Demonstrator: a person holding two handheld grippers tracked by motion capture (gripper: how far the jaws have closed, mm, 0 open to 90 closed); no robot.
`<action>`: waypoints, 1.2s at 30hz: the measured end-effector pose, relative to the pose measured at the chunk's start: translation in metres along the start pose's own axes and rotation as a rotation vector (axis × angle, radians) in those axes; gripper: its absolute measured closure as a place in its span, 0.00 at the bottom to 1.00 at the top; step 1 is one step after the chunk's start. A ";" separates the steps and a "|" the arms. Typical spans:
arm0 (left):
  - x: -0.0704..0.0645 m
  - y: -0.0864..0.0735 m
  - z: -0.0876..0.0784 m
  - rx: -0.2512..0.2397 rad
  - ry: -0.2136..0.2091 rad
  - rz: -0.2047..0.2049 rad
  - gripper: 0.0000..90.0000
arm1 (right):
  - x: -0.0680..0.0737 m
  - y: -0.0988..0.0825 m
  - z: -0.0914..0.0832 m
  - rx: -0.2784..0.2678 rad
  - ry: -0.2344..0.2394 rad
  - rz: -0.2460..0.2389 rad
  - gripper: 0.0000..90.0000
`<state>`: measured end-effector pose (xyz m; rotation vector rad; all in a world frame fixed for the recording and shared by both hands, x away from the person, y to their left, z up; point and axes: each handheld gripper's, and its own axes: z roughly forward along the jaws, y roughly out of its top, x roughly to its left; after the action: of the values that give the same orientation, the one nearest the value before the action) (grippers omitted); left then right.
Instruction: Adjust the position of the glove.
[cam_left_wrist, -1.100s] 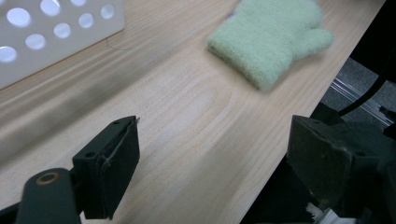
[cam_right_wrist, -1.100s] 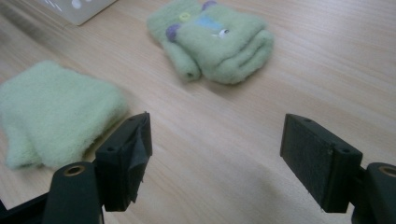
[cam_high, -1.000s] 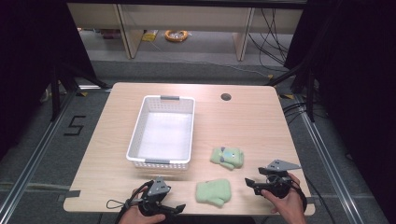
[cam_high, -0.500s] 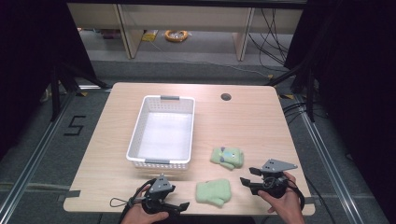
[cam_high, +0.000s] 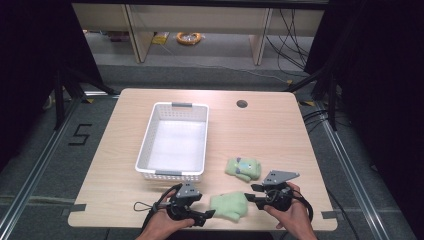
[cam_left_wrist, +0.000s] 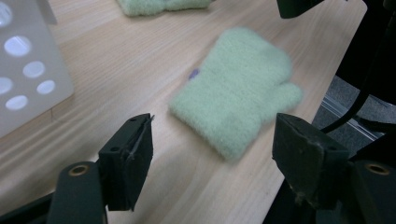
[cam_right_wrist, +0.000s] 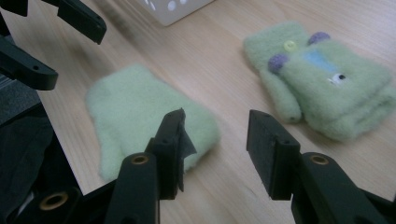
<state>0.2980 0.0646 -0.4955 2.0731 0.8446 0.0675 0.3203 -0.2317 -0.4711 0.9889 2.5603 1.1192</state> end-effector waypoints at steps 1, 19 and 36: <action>0.001 0.003 0.003 0.010 -0.004 0.010 0.35 | 0.000 0.001 0.001 0.012 0.000 -0.003 0.65; -0.005 0.010 0.035 0.087 0.026 0.069 0.45 | 0.000 0.010 0.037 0.117 0.021 -0.001 0.73; -0.007 0.017 0.033 0.031 -0.027 0.102 0.89 | 0.003 0.005 0.015 0.092 0.041 0.013 0.95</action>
<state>0.3131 0.0299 -0.5014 2.1408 0.7277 0.0813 0.3264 -0.2182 -0.4783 1.0141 2.6630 1.0440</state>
